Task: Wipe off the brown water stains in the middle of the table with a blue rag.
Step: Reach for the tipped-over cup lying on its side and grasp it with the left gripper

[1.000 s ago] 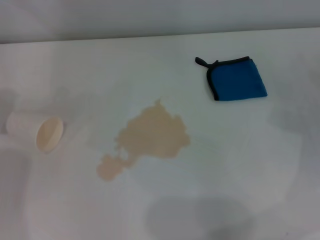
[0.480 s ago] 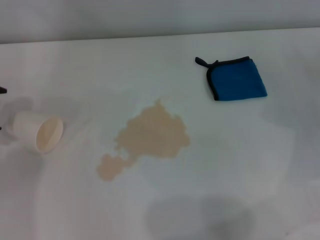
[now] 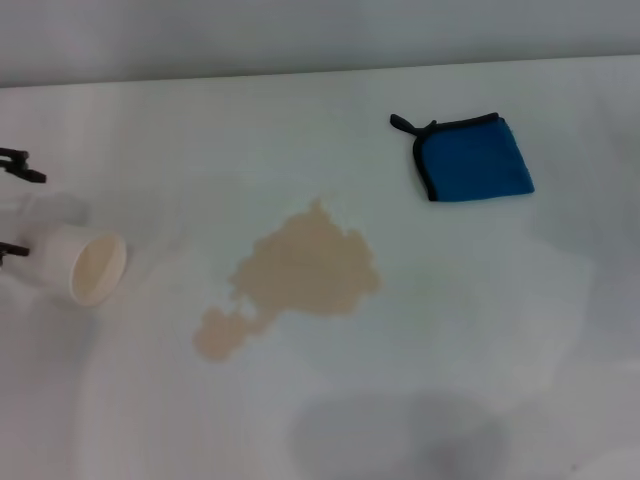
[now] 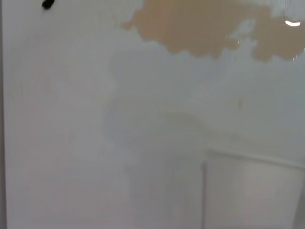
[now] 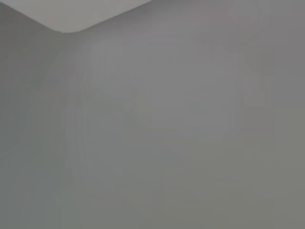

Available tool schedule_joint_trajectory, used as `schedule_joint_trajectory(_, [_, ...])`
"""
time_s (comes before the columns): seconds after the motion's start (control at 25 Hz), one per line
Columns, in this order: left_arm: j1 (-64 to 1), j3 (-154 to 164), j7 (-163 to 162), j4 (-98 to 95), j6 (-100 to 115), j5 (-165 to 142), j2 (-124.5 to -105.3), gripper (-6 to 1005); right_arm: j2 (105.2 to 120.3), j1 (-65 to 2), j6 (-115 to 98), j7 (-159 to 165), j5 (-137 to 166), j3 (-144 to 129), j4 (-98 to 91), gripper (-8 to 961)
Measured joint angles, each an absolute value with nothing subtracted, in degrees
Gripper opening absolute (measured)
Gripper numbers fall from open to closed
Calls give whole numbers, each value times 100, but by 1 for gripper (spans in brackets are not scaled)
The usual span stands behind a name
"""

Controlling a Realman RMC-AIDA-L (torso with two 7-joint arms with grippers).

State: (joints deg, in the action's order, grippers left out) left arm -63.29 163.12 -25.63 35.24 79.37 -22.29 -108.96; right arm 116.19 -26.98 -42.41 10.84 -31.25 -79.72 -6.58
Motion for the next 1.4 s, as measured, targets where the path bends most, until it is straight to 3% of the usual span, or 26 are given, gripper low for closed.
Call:
schedule_joint_trajectory(0.12, [-6438,16313,-2553,3451,7841,-2418,-11020,883,11609,-2692,-4241,1082,-3234,-7972,-619,817])
schedule_joint_trajectory(0.72, [-6569,16312,-2623,3344,7773,-2737,-11261,884,11584,-2733,-4253,1081,-3261,-7972,-606,816])
schedule_joint_trajectory(1.4, [-6406,16303,-2903,3085,7307,-2674,-11412,883,11612,-2681,-4240,1081,-3249,-7995,-598,817])
